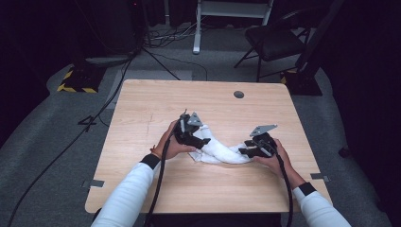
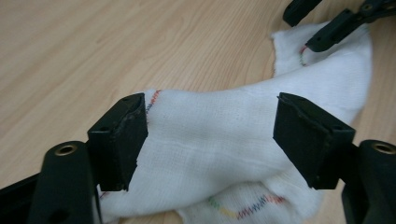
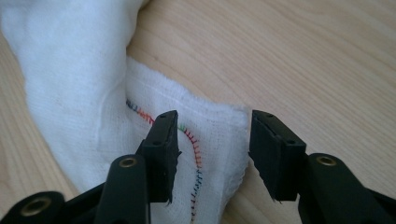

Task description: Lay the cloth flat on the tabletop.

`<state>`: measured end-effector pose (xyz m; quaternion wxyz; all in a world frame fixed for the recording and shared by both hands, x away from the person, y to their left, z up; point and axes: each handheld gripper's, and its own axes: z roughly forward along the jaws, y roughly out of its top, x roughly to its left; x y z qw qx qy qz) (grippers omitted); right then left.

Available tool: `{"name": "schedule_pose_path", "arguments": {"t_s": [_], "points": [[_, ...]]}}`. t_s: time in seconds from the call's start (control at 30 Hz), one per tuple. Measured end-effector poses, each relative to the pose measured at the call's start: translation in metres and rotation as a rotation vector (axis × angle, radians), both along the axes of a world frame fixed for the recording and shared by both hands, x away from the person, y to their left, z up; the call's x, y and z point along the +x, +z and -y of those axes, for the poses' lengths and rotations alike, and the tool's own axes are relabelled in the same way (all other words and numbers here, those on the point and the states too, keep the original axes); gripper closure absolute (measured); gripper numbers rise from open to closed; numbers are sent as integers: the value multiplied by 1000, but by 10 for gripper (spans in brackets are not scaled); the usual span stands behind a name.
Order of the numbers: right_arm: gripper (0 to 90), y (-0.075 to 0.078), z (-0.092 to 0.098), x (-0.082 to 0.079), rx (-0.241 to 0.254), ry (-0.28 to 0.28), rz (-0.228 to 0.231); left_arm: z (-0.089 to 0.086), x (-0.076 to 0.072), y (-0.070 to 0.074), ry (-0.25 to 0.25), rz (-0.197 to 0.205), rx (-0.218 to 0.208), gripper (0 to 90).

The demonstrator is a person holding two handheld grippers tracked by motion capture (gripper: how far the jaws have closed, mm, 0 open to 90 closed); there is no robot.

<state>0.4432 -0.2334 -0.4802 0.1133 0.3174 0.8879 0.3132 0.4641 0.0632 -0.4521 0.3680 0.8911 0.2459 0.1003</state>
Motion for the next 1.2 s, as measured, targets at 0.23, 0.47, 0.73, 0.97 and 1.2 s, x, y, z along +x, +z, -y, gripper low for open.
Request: {"name": "schedule_pose_path", "arguments": {"t_s": [0.23,0.47,0.73,0.97,1.2], "points": [[858,-1,3,-4,-9,6,46,-2,13,-17,-87,-54,75,783],[871,13,11,-6,32,-54,136,-17,8,0,-89,2,21,900],[874,34,20,-12,86,-82,234,-5,21,-3,34,-40,-19,447],[874,35,21,-14,83,-67,243,18,42,-23,60,-132,36,284],[874,33,26,-12,89,-71,228,16,44,-31,30,-193,52,388]]}}
